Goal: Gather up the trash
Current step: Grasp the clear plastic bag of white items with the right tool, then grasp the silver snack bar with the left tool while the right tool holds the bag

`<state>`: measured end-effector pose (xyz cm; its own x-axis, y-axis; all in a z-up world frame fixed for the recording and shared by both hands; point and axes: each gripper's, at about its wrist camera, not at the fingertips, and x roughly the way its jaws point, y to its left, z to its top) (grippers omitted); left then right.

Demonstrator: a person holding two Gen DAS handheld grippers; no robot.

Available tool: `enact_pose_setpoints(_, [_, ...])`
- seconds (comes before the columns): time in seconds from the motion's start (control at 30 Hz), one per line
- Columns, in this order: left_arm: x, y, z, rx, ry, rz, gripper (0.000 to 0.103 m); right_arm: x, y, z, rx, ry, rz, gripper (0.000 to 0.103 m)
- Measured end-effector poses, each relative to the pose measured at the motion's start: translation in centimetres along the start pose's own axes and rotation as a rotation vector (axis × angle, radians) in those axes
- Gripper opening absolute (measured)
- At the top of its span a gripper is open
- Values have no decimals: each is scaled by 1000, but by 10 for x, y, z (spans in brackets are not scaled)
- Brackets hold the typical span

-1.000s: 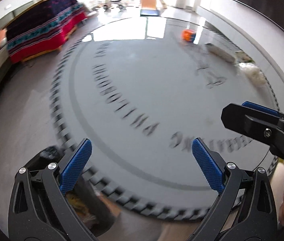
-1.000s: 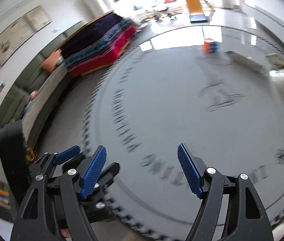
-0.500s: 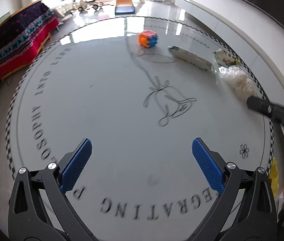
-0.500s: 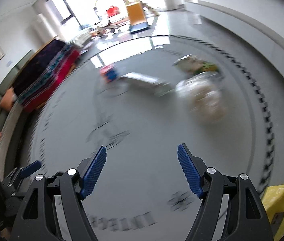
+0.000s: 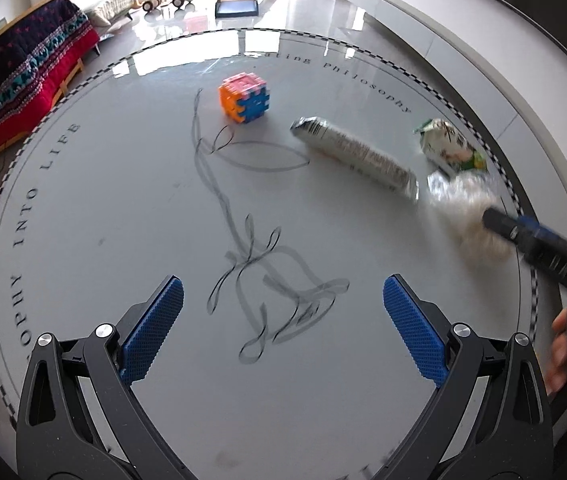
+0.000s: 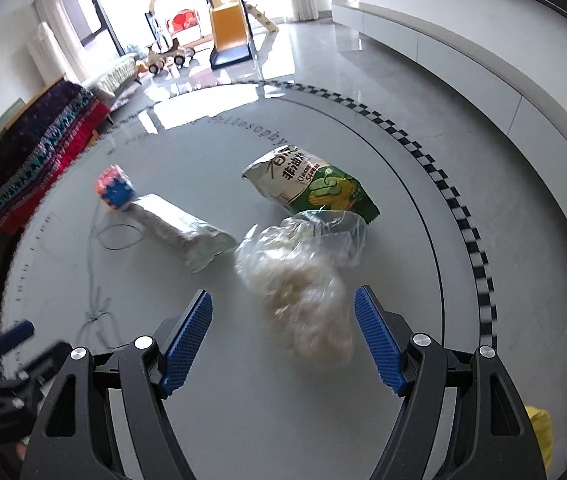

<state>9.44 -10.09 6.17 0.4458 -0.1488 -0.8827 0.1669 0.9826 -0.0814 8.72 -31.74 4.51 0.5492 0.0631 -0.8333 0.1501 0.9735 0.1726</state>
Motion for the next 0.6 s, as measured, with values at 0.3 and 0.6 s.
enact_pose_setpoints(0.3, [34,-25,52,-83,33,12,97,20,-9,3,-43,55,62,41])
enact_pose_setpoints(0.6, [67,-36,81,-300,83,12,97,-10,-16,8,104,-38,143,37])
